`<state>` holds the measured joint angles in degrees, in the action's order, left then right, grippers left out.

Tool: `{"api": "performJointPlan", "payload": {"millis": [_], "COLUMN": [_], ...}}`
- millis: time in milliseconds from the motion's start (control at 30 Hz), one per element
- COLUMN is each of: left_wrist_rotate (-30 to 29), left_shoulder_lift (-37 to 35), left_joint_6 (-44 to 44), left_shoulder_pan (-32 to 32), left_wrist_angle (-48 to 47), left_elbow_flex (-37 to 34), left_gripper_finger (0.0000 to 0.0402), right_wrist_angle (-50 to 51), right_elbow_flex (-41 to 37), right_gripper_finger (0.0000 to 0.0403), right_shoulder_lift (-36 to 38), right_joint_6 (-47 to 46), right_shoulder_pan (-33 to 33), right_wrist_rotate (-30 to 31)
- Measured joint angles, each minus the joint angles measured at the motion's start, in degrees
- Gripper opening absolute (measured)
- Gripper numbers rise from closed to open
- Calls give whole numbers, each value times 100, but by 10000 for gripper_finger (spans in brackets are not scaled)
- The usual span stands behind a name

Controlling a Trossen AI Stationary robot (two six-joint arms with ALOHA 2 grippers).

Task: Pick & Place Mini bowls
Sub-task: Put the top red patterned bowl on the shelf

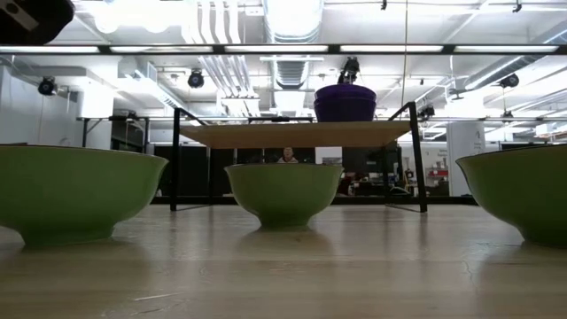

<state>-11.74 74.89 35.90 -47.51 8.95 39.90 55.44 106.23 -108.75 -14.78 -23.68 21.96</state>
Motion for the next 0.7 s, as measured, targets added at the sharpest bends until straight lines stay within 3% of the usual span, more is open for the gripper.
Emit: {"api": "performJointPlan", "payload": {"millis": [200,700], "left_wrist_rotate": [-40,-132], "left_shoulder_lift": [0,0], "left_joint_6": [-7,-144], "left_shoulder_pan": [-2,-1], "left_wrist_angle": [-2,-2], "left_elbow_flex": [0,0], "left_gripper_finger": [115,115], "right_wrist_angle": [-586,-1675], "right_elbow_flex": [-721,-2025], "right_gripper_finger": [96,94], "right_shoulder_lift": [-2,-9], "right_joint_6": [-86,-110], "right_shoulder_pan": [-96,-90], "right_wrist_rotate": [232,-14]}}
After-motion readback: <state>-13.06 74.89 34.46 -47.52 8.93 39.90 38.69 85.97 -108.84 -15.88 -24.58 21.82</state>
